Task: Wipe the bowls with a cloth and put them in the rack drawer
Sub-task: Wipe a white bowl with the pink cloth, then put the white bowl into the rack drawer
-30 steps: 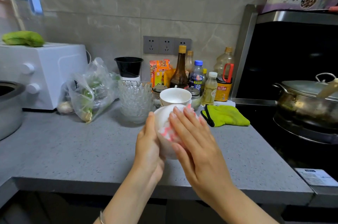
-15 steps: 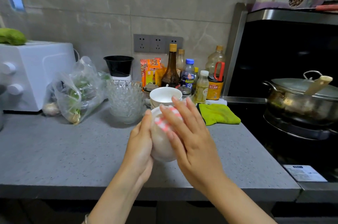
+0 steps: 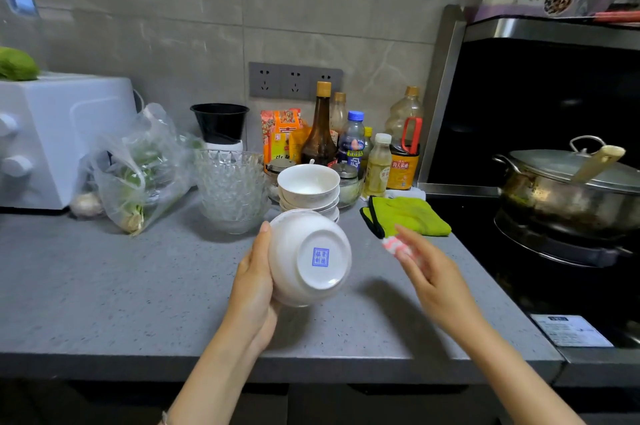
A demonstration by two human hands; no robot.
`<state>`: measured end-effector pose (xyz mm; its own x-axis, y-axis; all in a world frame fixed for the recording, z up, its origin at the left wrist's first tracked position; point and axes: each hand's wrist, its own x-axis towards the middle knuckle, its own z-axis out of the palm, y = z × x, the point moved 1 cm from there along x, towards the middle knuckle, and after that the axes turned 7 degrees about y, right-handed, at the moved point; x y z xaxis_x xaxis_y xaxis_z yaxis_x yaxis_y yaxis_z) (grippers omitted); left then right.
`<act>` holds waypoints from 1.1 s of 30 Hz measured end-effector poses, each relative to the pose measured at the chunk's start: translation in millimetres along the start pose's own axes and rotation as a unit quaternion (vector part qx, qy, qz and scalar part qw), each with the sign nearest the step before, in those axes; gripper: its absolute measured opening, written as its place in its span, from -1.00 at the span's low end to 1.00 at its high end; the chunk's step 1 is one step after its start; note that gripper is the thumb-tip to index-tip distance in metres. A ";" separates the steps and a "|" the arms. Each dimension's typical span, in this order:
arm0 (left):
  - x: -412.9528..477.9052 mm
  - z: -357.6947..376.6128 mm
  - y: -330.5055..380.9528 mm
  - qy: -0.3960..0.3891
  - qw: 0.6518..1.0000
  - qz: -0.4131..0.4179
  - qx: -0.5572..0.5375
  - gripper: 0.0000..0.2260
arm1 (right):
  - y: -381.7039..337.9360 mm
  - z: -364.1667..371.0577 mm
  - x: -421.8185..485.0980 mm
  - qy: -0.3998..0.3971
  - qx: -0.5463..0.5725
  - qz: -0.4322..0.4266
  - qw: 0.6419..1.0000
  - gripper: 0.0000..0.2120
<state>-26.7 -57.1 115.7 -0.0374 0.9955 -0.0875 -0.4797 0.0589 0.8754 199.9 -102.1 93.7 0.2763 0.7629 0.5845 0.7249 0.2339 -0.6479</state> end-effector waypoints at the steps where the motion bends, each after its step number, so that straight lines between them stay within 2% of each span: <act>1: 0.2 -0.7 -2.9 -0.001 1.000 -0.005 0.001 -0.70 | 15.7 -2.4 0.2 -0.026 -0.041 0.028 0.998 -0.63; 4: 0.9 0.0 -10.1 -0.003 1.000 -0.007 0.012 -0.71 | 45.6 -4.8 -8.3 -0.120 -0.147 0.094 0.977 -0.55; 6: 0.8 0.3 -14.1 -0.003 1.000 -0.008 0.015 -0.72 | 48.3 -5.4 -15.2 -0.140 -0.161 0.109 0.971 -0.55; 8: -0.4 1.6 -17.6 -0.010 1.000 0.003 0.021 -0.73 | 32.8 -9.3 -18.3 -0.091 -0.096 0.116 0.984 -0.59; 10: -2.8 6.3 -22.2 -0.025 0.999 0.017 0.039 -0.72 | 1.4 -13.9 -18.2 -0.049 0.028 0.156 0.986 -0.56; 11: -5.4 10.1 -24.7 -0.039 0.998 0.024 0.052 -0.71 | -15.1 -15.4 -18.3 -0.060 0.092 0.190 0.976 -0.47; 14: -18.4 23.9 -31.4 -0.097 0.989 0.053 0.098 -0.67 | -51.5 -19.8 -19.9 -0.189 0.210 0.280 0.917 -0.13; 15: -22.8 27.7 -33.4 -0.117 0.985 0.064 0.113 -0.66 | -56.5 -21.9 -20.7 -0.218 0.227 0.293 0.903 -0.09; 17: -31.8 34.1 -35.0 -0.151 0.976 0.086 0.133 -0.65 | -58.7 -24.8 -22.4 -0.239 0.254 0.307 0.886 -0.18; 20: -40.0 39.5 -36.2 -0.179 0.961 0.117 0.174 -0.62 | -55.0 -26.9 -26.2 -0.217 0.275 0.321 0.880 -0.32; 23: -44.3 42.1 -38.1 -0.164 0.950 0.149 0.220 -0.52 | -52.4 -28.0 -33.4 -0.166 0.277 0.315 0.892 -0.31; 26: -46.5 43.9 -38.6 -0.163 0.952 0.145 0.214 -0.42 | -49.4 -29.3 -39.7 -0.099 0.290 0.292 0.906 -0.32; 28: -45.6 42.7 -38.5 -0.163 0.960 0.074 0.217 -0.29 | -50.5 -34.3 -40.7 -0.045 0.304 0.259 0.916 -0.31; 30: -49.7 40.9 -38.1 -0.224 0.951 -0.098 0.189 -0.17 | -49.2 -41.7 -43.6 -0.001 0.294 0.187 0.937 -0.29; 32: -62.0 43.8 -36.2 -0.316 0.903 -0.265 0.118 -0.19 | -49.0 -51.0 -52.1 0.016 0.250 0.098 0.963 -0.31; 33: -67.6 46.4 -37.4 -0.344 0.879 -0.315 0.094 -0.22 | -48.3 -55.2 -59.3 0.013 0.231 0.064 0.971 -0.33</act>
<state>34.4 -123.1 111.0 0.7546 0.5666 -0.3311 -0.0589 0.5609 0.8258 183.4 -192.0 117.3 0.3645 0.7898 0.4933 0.3244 0.3889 -0.8623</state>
